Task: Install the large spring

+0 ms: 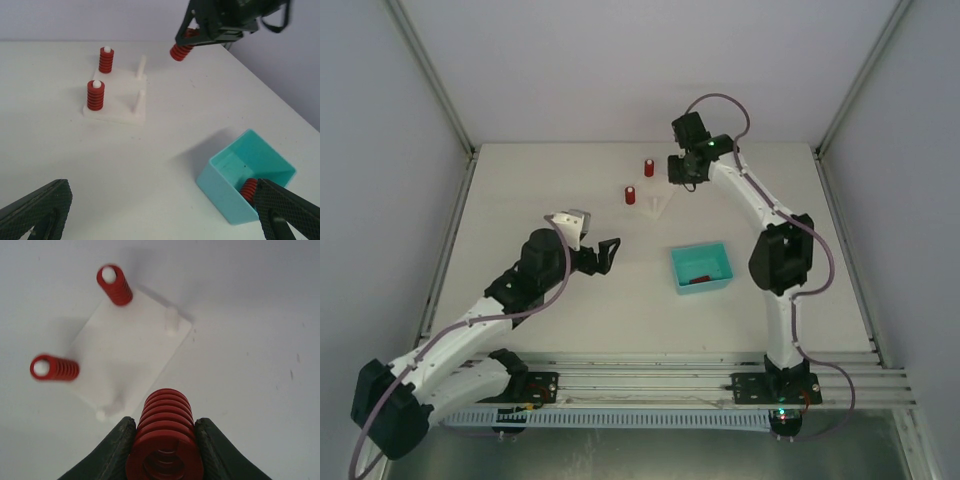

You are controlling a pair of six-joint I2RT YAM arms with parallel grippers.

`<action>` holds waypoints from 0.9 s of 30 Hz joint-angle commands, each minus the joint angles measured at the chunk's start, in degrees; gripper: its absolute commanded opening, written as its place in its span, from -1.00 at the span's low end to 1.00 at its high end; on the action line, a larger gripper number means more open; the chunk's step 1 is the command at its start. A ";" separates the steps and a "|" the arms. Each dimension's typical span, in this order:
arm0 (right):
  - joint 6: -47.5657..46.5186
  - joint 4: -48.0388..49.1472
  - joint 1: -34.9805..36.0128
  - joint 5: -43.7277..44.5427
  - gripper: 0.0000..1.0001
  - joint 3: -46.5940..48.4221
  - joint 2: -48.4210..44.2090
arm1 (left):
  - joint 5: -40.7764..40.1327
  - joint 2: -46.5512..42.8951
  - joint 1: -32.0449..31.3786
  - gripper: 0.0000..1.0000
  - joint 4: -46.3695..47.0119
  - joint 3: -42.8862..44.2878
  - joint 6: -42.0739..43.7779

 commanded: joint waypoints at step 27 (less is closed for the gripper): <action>0.13 1.55 -2.51 0.65 -1.00 26.49 22.00 | -3.78 -6.80 0.79 0.98 -8.43 1.12 -0.81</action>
